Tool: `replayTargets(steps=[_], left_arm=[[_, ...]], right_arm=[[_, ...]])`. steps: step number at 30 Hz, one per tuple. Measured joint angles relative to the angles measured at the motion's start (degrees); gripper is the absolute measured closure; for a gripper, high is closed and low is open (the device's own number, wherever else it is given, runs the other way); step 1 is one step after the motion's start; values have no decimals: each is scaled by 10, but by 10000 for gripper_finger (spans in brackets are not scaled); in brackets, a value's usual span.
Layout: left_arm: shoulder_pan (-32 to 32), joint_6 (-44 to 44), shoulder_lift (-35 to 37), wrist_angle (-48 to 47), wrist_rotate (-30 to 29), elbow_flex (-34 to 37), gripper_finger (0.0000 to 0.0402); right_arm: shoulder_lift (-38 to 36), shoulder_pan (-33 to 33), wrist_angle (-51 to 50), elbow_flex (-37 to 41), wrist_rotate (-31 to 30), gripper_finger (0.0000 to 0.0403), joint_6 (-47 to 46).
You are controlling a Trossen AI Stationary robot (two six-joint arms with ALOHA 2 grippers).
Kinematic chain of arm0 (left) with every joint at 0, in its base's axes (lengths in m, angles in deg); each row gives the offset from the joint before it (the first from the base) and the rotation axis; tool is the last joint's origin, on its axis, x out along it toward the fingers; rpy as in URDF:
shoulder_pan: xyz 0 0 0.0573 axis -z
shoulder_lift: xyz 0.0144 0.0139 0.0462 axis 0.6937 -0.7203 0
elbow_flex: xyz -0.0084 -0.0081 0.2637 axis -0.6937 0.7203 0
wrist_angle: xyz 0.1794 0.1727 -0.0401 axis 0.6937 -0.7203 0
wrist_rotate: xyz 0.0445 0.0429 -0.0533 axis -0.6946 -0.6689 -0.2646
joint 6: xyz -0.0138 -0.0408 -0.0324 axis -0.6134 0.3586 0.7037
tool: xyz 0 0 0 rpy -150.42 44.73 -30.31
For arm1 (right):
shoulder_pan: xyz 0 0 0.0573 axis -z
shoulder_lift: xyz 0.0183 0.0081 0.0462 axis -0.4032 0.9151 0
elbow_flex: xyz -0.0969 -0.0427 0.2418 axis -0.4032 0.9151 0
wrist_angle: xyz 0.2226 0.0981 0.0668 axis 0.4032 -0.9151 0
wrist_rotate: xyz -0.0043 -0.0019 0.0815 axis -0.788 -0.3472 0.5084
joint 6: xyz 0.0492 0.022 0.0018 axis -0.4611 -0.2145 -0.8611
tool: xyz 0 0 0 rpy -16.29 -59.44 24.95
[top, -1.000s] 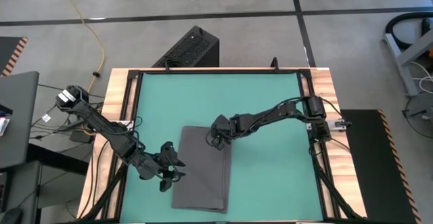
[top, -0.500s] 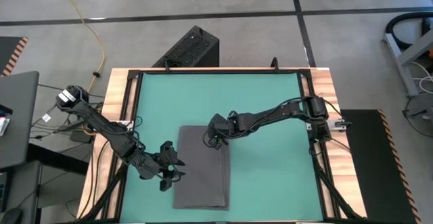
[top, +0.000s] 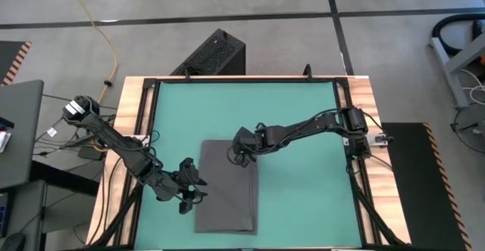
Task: Roll towel into tight, uniform cylinder
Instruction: Roll the gray towel
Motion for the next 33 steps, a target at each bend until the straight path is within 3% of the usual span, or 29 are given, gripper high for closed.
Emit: replayTargets(steps=[15, 27, 33], left_arm=[[0, 0, 0, -9, -1, 0, 235], [0, 0, 0, -9, -1, 0, 235], [0, 0, 0, -9, -1, 0, 235]], right_arm=[[0, 0, 3, 0, 8, 340, 22], [0, 4, 1, 0, 19, 257, 25], [0, 4, -4, 0, 19, 283, 25]])
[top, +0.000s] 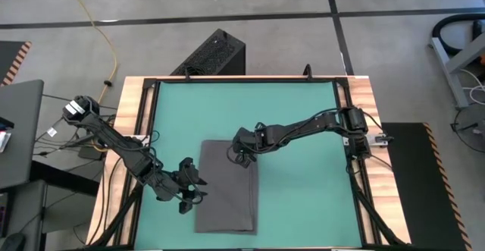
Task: Roll towel into tight, uniform cylinder
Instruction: Roll the gray towel
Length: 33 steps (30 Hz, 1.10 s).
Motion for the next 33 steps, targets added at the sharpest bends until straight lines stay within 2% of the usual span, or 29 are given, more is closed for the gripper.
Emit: replayTargets(steps=[6, 8, 20, 25, 28, 33], left_arm=[[0, -4, 0, 0, 0, 0, 235], [0, -4, 0, 0, 0, 0, 235], [0, -4, 0, 0, -3, 0, 235], [0, -4, 0, 0, -2, 0, 235], [0, -3, 0, 0, -2, 0, 235], [0, -3, 0, 0, -3, 0, 235]], right_arm=[[0, 0, -26, 0, 0, 369, 0], [1, 0, -32, 0, 1, 386, 0], [-3, -13, -48, -18, 1, 387, 2], [-3, -31, -137, -74, -3, 387, 6], [-3, -47, -217, -107, -25, 387, -15], [-5, -68, -323, -115, -41, 387, -70]])
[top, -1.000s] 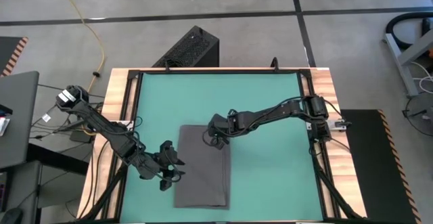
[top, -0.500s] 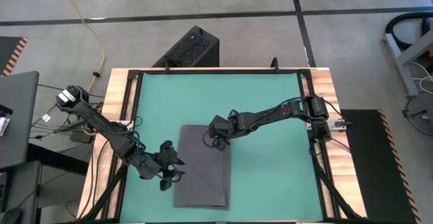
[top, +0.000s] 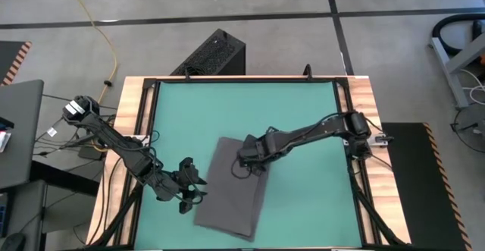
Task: Roll towel into tight, uniform cylinder
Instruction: Roll the gray towel
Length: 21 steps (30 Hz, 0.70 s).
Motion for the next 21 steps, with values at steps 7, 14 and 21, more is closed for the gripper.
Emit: replayTargets(steps=[7, 14, 21], left_arm=[[0, 5, -13, 7, 12, 0, 235], [0, 10, -94, 94, 49, 0, 235], [1, 10, -139, 123, 80, -8, 235]], right_arm=[[-4, -62, -59, -15, -46, 387, -43], [-5, -111, -104, -21, -39, 387, -102], [-3, -129, -168, -2, -29, 387, -168]])
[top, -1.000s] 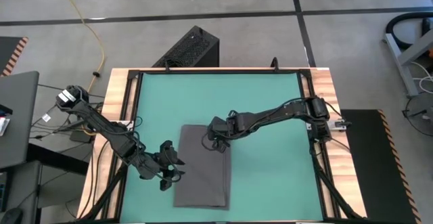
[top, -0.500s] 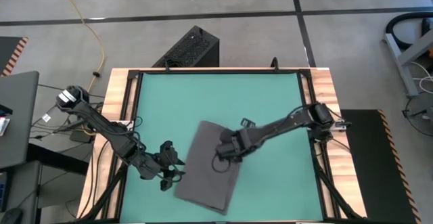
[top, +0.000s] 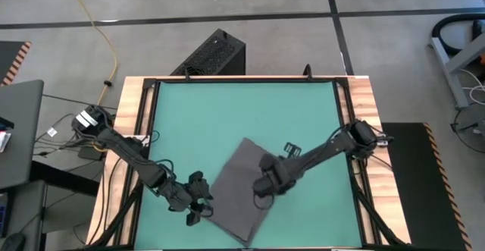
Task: Roll towel into tight, uniform cylinder
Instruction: Roll the gray towel
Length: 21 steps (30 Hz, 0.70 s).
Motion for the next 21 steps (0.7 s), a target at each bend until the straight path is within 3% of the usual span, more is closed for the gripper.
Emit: replayTargets(steps=[3, 14, 21], left_arm=[[0, -10, 1, 12, 0, -1, 235], [0, -7, 1, 10, 14, -1, 235], [0, -7, 2, 10, 14, -1, 235]], right_arm=[[1, 10, 7, 15, -20, 387, -9], [1, -6, 37, 89, 76, 387, -52], [1, -16, 37, 116, 91, 370, -75]])
